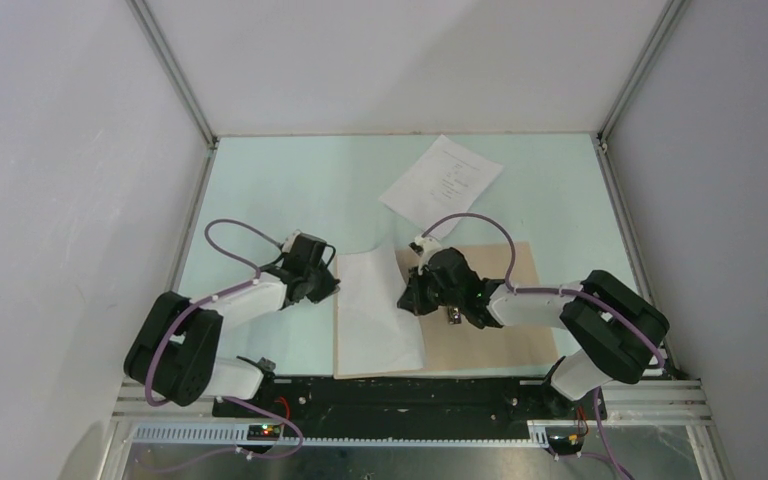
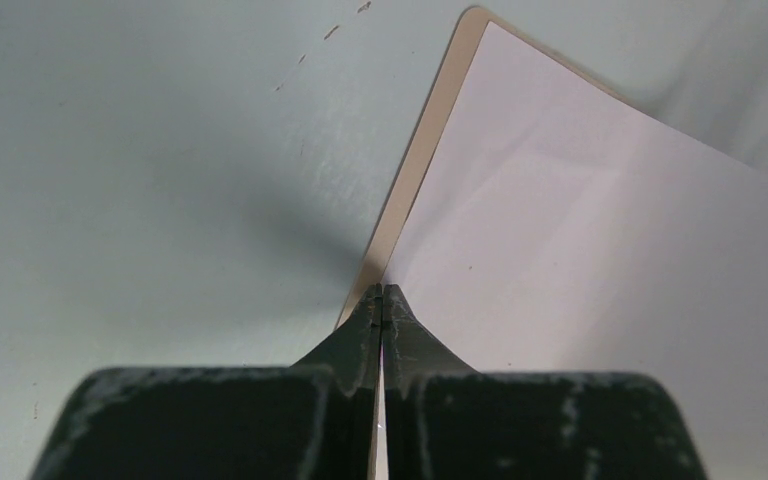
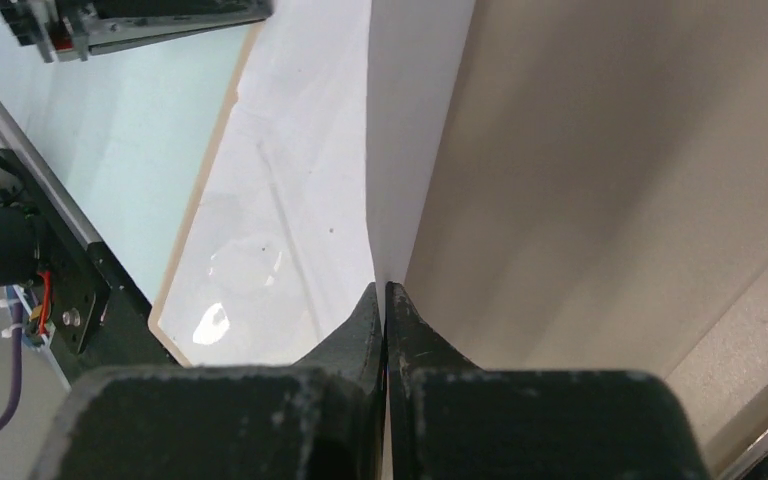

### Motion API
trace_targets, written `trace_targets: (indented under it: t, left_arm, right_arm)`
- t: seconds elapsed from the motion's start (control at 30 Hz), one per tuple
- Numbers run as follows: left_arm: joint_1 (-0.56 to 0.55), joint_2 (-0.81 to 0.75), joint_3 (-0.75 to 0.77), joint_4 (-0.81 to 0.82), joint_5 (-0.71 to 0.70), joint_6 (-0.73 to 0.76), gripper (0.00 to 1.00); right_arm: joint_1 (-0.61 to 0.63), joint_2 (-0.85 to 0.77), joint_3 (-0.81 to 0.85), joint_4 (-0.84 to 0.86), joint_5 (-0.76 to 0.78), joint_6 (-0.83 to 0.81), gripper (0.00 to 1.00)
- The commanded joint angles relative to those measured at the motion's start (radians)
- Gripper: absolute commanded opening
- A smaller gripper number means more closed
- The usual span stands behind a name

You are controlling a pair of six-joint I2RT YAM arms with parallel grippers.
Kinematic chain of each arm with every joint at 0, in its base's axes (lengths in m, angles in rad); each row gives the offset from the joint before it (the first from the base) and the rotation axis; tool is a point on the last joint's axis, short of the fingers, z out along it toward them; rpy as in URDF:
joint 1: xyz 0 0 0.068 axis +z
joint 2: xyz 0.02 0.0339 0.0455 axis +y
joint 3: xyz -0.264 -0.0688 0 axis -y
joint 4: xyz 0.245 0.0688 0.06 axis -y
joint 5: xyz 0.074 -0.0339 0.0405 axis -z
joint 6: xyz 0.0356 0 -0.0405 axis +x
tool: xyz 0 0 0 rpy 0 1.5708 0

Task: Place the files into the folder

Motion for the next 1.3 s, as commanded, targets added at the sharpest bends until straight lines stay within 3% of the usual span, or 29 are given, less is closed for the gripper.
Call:
trace_targets:
  t: [0.0,0.5,0.97,1.0,1.17,1.27]
  left_arm:
    - [0.015,0.048,-0.009,-0.090,-0.043,0.047,0.00]
    - [0.019,0.059,0.003,-0.094,-0.031,0.048,0.00]
    - [0.018,0.051,-0.006,-0.093,-0.036,0.042,0.00]
    - [0.019,0.051,-0.005,-0.093,-0.035,0.042,0.00]
    - [0.018,0.052,0.004,-0.093,-0.036,0.050,0.00]
    - [0.019,0.047,0.016,-0.094,-0.033,0.059,0.00]
  right_arm:
    - [-0.008,0.008,0.042,-0.030,-0.030,-0.066,0.00]
    - [0.000,0.096,0.042,0.051,-0.111,-0.008,0.00]
    - [-0.007,0.063,0.043,-0.006,0.012,0.060,0.00]
    - [-0.008,0.059,0.043,-0.012,0.018,0.063,0.01]
    - [-0.006,-0.016,0.042,-0.117,0.122,0.079,0.39]
    - [-0.008,-0.100,0.043,-0.209,0.186,0.087,0.50]
